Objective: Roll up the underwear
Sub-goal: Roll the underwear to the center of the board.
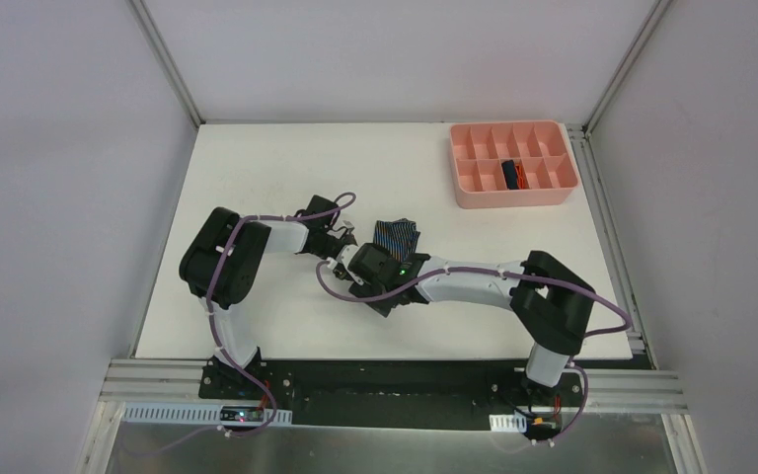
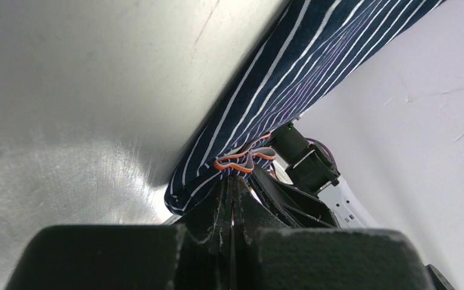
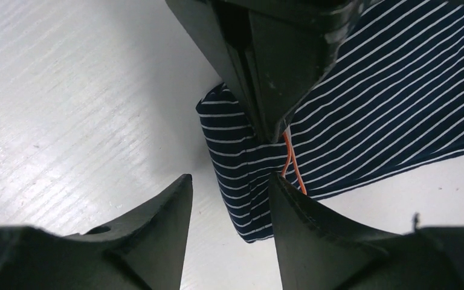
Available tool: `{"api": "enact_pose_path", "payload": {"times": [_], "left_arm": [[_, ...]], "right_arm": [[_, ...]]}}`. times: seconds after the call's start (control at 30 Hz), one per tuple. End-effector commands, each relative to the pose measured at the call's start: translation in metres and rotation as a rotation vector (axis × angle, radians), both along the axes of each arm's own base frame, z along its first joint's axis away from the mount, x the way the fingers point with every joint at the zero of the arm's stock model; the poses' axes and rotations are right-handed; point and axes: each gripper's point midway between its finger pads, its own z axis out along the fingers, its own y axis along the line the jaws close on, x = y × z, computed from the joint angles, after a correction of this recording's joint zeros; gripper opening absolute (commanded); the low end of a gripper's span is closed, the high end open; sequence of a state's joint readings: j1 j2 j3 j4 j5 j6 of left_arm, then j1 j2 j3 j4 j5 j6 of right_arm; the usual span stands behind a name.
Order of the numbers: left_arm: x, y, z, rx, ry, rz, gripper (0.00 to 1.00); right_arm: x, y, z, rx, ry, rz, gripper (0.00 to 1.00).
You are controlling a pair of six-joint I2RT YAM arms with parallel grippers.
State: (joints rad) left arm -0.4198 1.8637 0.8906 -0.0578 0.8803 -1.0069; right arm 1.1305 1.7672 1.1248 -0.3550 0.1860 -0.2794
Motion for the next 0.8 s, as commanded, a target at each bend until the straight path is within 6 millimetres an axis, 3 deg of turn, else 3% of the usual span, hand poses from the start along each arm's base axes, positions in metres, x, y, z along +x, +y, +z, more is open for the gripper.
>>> {"api": "enact_pose_path", "payload": {"times": [0.0,0.23,0.37,0.4,0.6,0.77], "left_arm": [[-0.031,0.011,-0.030,0.087,0.164,0.001,0.00],[-0.035,0.011,-0.022,0.062,0.159,-0.021,0.00],[-0.033,0.013,-0.008,0.040,0.148,-0.013,0.00],[-0.033,0.014,-0.003,0.039,0.142,-0.010,0.01],[-0.021,0.021,0.030,0.013,0.071,0.024,0.32],[-0.021,0.038,0.040,0.011,0.061,0.076,0.41]], "right_arm": [[0.008,-0.001,-0.012,0.004,-0.021,-0.013,0.50],[0.016,-0.006,-0.023,0.023,0.006,-0.054,0.18],[0.005,-0.002,-0.019,0.071,0.090,-0.036,0.02],[0.000,-0.001,-0.016,0.090,0.116,-0.029,0.00],[-0.023,0.004,-0.008,0.157,0.261,-0.031,0.00],[-0.040,0.006,-0.002,0.196,0.367,-0.042,0.00]]}}
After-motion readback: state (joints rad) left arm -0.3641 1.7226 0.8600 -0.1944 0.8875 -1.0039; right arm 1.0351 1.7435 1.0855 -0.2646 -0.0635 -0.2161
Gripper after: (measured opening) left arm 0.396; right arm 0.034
